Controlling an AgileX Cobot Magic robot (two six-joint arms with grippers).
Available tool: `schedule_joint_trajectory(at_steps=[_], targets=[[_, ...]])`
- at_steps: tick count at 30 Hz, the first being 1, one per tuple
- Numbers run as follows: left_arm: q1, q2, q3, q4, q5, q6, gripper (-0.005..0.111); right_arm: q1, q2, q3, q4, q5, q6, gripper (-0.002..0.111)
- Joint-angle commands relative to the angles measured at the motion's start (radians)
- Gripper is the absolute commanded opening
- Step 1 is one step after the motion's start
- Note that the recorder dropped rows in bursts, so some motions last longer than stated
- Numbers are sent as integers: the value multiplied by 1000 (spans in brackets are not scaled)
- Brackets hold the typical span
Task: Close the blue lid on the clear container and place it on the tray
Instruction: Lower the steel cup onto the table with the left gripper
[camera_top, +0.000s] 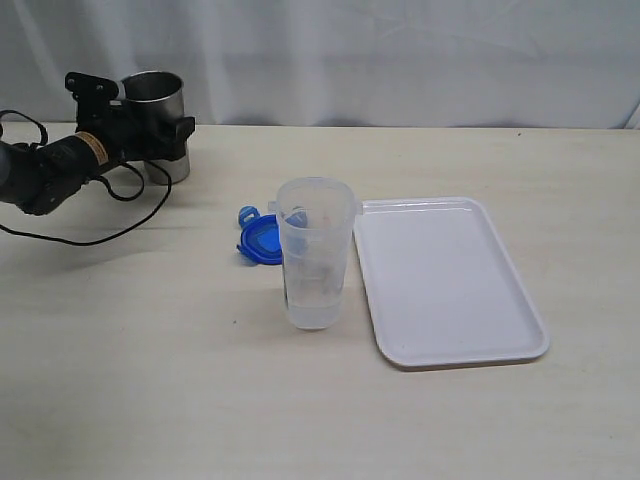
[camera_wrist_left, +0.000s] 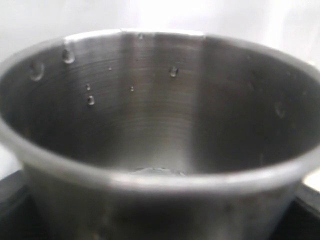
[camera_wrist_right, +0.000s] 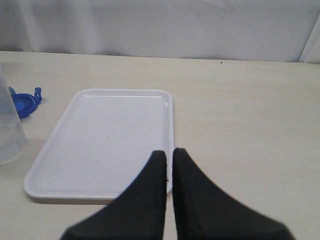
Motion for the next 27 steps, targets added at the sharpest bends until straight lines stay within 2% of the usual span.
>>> schedule_joint_trajectory(at_steps=[1, 2, 4, 7, 10, 12, 15, 20, 27], targets=[[-1, -1, -11, 4, -33, -4, 30, 3, -6, 1, 1, -6, 0, 5], [1, -1, -11, 4, -29, -7, 46, 3, -6, 1, 1, -6, 0, 5], [1, -5, -2, 68, -37, -34, 61, 3, -6, 1, 1, -6, 0, 5], [3, -9, -2, 123, -37, -34, 64, 3, -6, 1, 1, -6, 0, 5], [5, -9, -2, 119, -27, -46, 60, 3, -6, 1, 1, -6, 0, 5], [5, -9, -2, 117, 32, -58, 58, 3, -6, 1, 1, -6, 0, 5], [5, -9, -2, 103, 133, -60, 68, 3, -6, 1, 1, -6, 0, 5], [5, -9, -2, 103, 137, -60, 81, 3, -6, 1, 1, -6, 0, 5], [5, -9, -2, 105, 137, -60, 84, 3, -6, 1, 1, -6, 0, 5]])
